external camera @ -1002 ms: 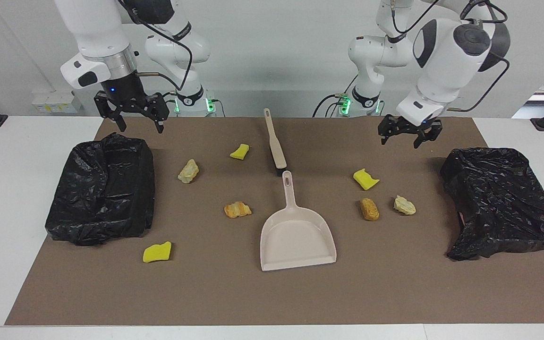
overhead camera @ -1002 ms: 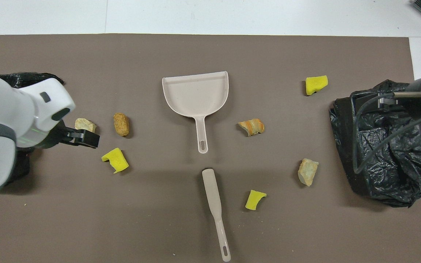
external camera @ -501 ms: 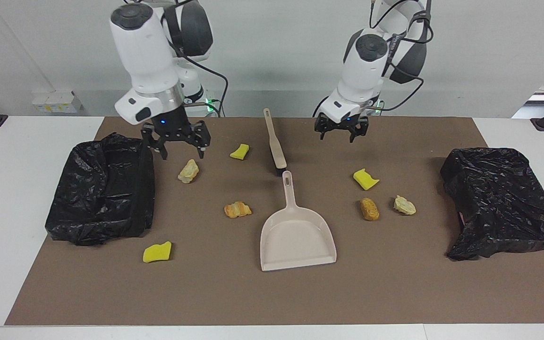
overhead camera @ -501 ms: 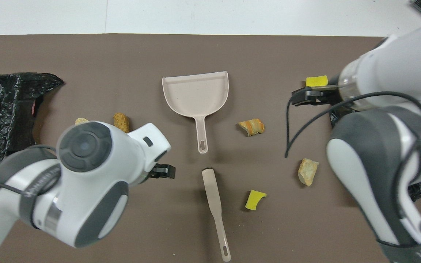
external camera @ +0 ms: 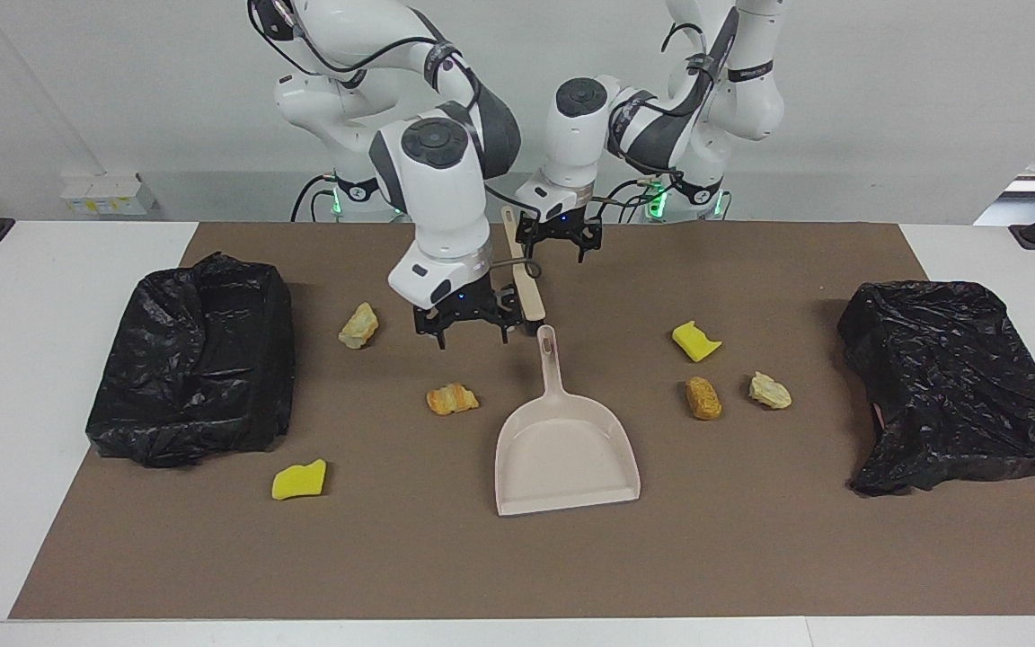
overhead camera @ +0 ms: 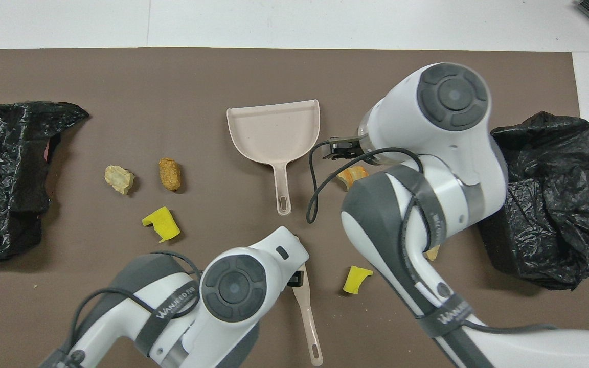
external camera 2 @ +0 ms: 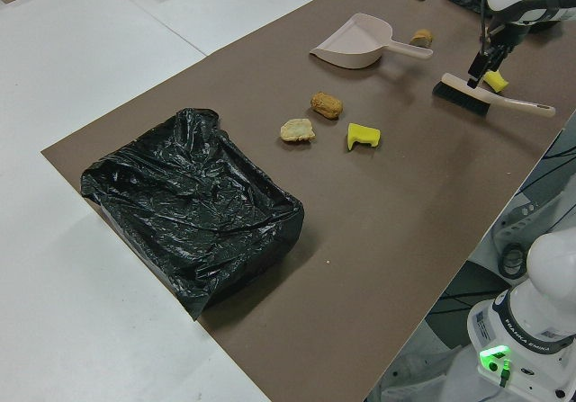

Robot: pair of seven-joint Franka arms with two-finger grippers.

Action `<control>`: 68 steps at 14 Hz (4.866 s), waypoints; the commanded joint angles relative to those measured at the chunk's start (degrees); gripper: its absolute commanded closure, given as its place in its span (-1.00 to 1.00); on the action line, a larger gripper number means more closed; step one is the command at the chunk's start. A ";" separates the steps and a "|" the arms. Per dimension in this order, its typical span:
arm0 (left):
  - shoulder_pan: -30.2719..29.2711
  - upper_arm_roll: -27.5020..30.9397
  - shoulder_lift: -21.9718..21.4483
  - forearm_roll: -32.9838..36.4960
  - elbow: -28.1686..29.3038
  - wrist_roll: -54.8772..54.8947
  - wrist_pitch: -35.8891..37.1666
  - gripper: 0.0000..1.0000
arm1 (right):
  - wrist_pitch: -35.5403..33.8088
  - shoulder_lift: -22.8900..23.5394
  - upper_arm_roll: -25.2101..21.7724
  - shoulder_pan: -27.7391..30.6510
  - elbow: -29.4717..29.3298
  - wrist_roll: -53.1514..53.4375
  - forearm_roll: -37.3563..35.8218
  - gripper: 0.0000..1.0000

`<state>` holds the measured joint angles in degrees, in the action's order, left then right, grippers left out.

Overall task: Sweep and dump trash in bin
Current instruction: 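Grasp the dustpan handle with the right gripper while the left gripper grasps the brush, then lower the dustpan near the bread while the left gripper carries the brush over, then sweep the bread chunks into the dustpan with the left gripper's brush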

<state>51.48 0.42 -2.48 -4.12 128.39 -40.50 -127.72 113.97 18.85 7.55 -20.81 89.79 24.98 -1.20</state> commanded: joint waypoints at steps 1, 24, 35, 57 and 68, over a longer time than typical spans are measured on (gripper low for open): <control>5.29 1.25 -0.42 -0.45 5.02 -4.31 -8.13 -1.00 | 1.08 2.75 -0.08 -2.56 -1.19 1.83 -0.65 -1.00; 9.70 2.04 1.26 -0.37 4.59 -16.45 -3.25 1.00 | 5.39 9.10 0.01 -7.50 0.21 3.33 2.25 1.00; -9.17 2.13 -4.46 3.85 5.39 -7.42 7.64 1.00 | -1.01 1.02 -0.26 6.29 -0.85 -39.93 2.43 1.00; -45.78 1.60 4.66 9.57 0.63 29.16 1.52 1.00 | -6.30 2.06 0.18 -2.66 4.25 -82.11 -12.08 1.00; -30.31 0.90 6.08 -3.16 0.02 33.57 -1.13 1.00 | -4.81 3.56 0.27 -3.19 5.39 -77.71 -11.90 1.00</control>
<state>18.10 0.51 3.20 -4.17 128.68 -6.67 -127.98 107.81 22.32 7.30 -24.36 94.56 -55.38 -11.93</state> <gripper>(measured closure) 0.740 0.678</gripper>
